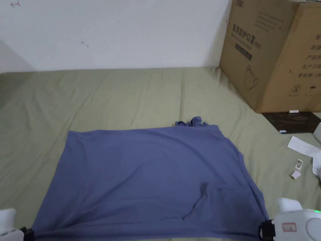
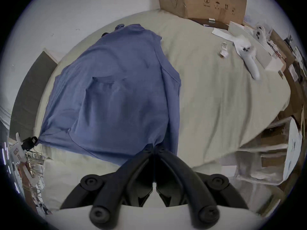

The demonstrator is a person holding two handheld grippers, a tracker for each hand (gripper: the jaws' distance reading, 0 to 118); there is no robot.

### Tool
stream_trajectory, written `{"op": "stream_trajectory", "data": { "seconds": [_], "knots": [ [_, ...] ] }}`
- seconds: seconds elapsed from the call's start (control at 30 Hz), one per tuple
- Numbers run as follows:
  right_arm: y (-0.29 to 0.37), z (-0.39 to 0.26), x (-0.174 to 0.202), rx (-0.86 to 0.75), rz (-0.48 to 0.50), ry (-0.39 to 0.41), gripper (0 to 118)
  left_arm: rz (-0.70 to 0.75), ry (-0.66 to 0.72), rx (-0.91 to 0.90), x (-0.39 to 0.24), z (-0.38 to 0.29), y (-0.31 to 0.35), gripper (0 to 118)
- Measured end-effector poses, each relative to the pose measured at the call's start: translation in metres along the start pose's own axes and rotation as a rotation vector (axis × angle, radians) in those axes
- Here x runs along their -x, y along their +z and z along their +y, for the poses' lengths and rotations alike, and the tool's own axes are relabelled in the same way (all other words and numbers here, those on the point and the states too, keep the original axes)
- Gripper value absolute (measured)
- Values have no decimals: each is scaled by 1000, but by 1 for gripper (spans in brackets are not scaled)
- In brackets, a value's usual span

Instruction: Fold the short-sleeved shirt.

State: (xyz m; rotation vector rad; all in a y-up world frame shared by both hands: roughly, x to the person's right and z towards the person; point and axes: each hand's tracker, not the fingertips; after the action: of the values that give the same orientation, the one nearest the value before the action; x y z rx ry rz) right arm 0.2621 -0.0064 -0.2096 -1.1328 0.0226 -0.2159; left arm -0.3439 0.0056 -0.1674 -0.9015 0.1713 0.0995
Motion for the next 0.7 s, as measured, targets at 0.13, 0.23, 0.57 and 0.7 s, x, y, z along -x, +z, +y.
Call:
{"op": "stream_trajectory", "data": {
  "seconds": [0.13, 0.23, 0.57, 0.7],
  "knots": [
    [2, 3, 4, -32, 8, 1, 0, -24, 28, 1, -1, -2, 5, 24],
    [6, 9, 7, -70, -15, 26, 23, 0, 7, -9, -7, -4, 13, 73],
    [34, 10, 28, -143, -14, 100, 0, -150, 61, -18, -2, -18, 51, 0],
    [18, -3, 30, -97, -9, 77, 0, -122, 25, 17, -2, -32, 44, 0]
  ]
}}
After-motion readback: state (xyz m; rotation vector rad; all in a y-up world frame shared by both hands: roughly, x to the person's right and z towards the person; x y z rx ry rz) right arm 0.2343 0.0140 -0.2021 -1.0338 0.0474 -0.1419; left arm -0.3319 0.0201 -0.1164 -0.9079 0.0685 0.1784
